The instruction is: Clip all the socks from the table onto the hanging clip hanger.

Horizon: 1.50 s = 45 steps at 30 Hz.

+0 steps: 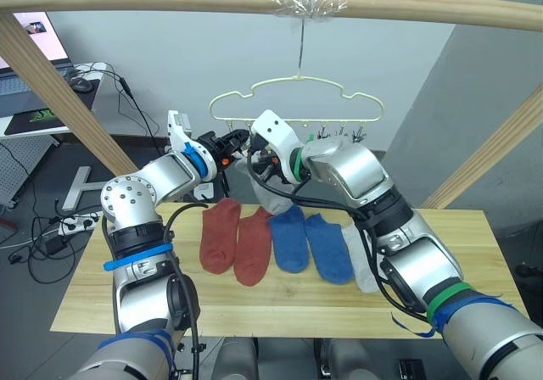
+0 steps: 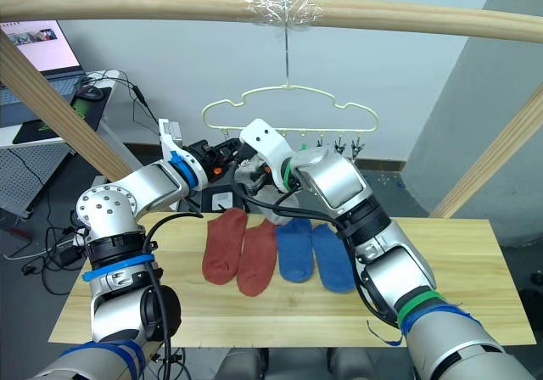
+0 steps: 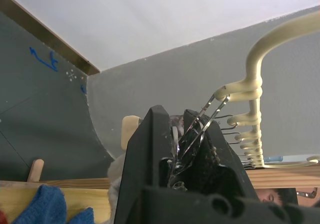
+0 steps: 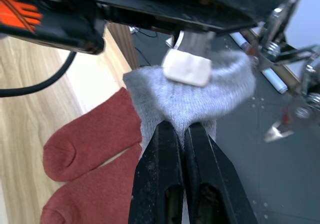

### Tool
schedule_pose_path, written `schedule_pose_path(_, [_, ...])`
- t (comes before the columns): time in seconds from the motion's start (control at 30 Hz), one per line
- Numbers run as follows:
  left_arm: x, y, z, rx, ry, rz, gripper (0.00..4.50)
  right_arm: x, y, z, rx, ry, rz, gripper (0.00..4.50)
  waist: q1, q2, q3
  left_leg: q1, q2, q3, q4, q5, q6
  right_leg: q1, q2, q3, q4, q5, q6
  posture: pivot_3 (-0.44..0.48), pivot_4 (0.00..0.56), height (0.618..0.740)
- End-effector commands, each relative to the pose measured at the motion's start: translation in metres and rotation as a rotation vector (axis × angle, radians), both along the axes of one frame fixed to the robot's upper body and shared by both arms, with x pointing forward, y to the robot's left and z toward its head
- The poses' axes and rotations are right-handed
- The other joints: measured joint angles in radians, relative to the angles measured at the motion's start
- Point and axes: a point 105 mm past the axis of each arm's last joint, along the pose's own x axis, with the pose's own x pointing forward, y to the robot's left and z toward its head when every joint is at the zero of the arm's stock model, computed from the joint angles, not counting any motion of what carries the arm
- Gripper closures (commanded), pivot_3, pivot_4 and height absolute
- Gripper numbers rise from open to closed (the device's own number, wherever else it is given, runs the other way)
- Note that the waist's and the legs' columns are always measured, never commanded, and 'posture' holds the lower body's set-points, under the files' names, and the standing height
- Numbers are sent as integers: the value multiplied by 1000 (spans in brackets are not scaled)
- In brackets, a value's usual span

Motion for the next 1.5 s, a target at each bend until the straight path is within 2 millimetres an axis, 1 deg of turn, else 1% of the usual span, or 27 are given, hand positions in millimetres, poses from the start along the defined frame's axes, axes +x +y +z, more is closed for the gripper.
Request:
schedule_pose_path(0.03, [0,7,-4,14,10,36,4188,-8,14,30,50,-77,63,4482,0,0,0,0,0,0,0,0,0,0,0,0,0,0,0,130,184,740])
schedule_pose_path(0.23, [-1,6,-5,26,8,28,4188,-4,12,35,55,-91,46,4482,1,0,0,0,0,0,0,0,0,0,0,0,0,0,0,128,182,740])
schedule_pose_path(0.43, [-1,4,-4,10,-2,18,4188,-3,11,34,52,-93,41,4482,1,0,0,0,0,0,0,0,0,0,0,0,0,0,0,126,179,740])
schedule_pose_path(0.5, [-1,4,-2,-10,-10,16,3449,-2,10,33,49,-92,40,4500,1,0,0,0,0,0,0,0,0,0,0,0,0,0,0,126,180,740])
schedule_pose_path(0.57, [-2,2,1,-34,-21,2,2865,-2,10,32,47,-90,39,4500,3,0,0,0,0,0,0,0,0,0,0,0,0,0,0,125,179,740])
schedule_pose_path(0.7, [-5,-1,2,-12,-23,-21,1621,-4,9,30,46,-81,38,4500,8,0,0,-3,0,0,0,0,0,-1,0,-1,0,0,0,124,180,740])
schedule_pose_path(0.8, [-5,0,3,-7,-30,-17,1621,-5,8,25,44,-65,36,4500,11,0,0,-4,0,-1,0,0,0,-2,-1,-2,-1,0,0,125,180,740])
schedule_pose_path(0.9, [-5,6,6,49,-65,2,1621,-8,6,14,43,-33,31,4500,12,0,0,-5,0,-1,0,0,0,-2,-1,-3,-1,0,0,129,180,740])
schedule_pose_path(1.0, [-7,10,13,116,-132,11,1581,-10,1,3,36,-10,14,3763,12,0,0,-5,0,-1,0,0,-1,-2,-1,-3,-1,0,0,138,178,740])
schedule_pose_path(1.17, [-19,17,14,281,-258,3,1581,-16,-16,-13,33,19,-30,1977,15,0,0,-6,0,-1,0,1,-1,-2,-1,-3,-1,0,0,149,177,740])
schedule_pose_path(1.23, [-23,19,11,345,-299,6,1581,-21,-23,-15,35,28,-35,1236,18,0,0,-6,0,-1,0,1,-1,-2,-1,-3,-1,0,0,151,176,740])
schedule_pose_path(1.3, [-27,18,8,444,-361,7,1581,-28,-36,-16,43,35,-43,541,24,0,0,-6,0,-1,0,1,-1,-2,-1,-3,-1,0,0,159,175,740])
schedule_pose_path(1.33, [-29,16,7,479,-385,6,1581,-30,-41,-17,44,35,-46,541,28,0,0,-6,0,-1,0,1,-1,-2,-1,-3,-1,0,0,164,174,740])
schedule_pose_path(1.43, [-35,15,10,585,-499,37,1581,-41,-66,-13,64,15,-62,541,35,0,0,-6,0,-2,0,0,-1,-2,-1,-3,-2,0,0,173,172,740])
schedule_pose_path(1.5, [-37,15,13,611,-550,60,1581,-47,-78,-9,74,-7,-67,541,39,0,0,-6,-1,-2,1,0,0,-2,-1,-3,-2,0,0,176,171,740])
